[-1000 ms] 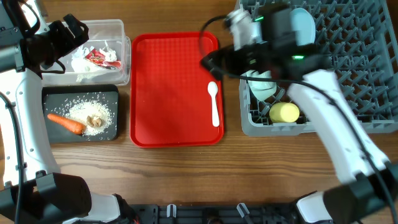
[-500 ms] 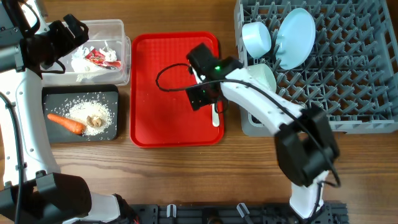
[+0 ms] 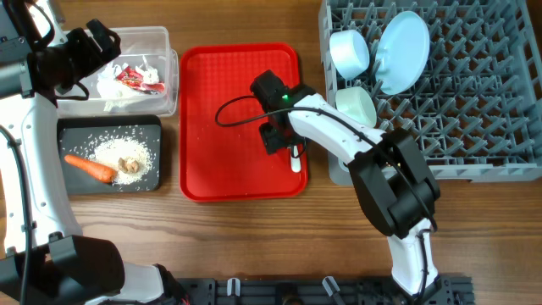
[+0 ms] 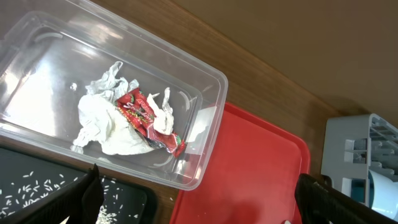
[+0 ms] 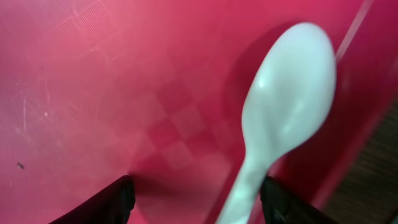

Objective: Sort waste into correct bins and load items into the dishwasher rack
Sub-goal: 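Reach the right gripper to the white spoon and grasp it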

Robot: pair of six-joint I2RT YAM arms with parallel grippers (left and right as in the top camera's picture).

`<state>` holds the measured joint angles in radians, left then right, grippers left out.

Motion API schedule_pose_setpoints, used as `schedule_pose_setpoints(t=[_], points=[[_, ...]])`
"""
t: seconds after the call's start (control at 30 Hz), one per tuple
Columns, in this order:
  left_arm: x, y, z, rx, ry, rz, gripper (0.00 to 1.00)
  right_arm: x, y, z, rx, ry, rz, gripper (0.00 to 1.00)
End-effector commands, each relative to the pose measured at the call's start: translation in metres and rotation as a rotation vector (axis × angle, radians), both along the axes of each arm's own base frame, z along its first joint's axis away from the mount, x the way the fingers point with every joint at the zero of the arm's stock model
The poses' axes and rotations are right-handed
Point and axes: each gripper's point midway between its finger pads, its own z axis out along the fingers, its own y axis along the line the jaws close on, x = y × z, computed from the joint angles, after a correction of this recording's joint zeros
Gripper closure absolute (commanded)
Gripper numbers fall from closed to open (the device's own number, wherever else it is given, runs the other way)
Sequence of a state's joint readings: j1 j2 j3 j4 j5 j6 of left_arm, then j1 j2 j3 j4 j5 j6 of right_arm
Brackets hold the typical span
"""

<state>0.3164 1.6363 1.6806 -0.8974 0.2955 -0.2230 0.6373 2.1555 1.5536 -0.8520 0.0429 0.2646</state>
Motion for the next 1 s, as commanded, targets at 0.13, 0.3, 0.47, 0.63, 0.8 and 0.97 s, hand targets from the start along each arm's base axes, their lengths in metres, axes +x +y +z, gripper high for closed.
schedule_pose_setpoints(t=[0.13,0.3,0.47,0.63,0.8,0.97], points=[[0.001,0.002,0.002,0.01,-0.006,0.002,0.0,-0.012,-0.003,-0.028,-0.027,0.073,0.083,0.76],[0.001,0.002,0.002,0.01,-0.006,0.002,0.0,-0.01,-0.002,-0.028,-0.023,0.066,0.083,0.96],[0.001,0.002,0.002,0.01,-0.006,0.002,0.0,-0.012,-0.003,-0.026,-0.031,0.075,0.11,0.96],[0.001,0.002,0.002,0.01,-0.006,0.002,0.0,-0.007,0.001,-0.007,-0.026,0.068,0.109,0.96],[0.001,0.002,0.002,0.01,-0.006,0.001,0.0,-0.01,0.007,0.009,0.015,0.079,0.113,0.96],[0.001,0.002,0.002,0.01,-0.006,0.001,0.0,-0.007,0.009,0.018,0.02,0.072,0.113,0.96]])
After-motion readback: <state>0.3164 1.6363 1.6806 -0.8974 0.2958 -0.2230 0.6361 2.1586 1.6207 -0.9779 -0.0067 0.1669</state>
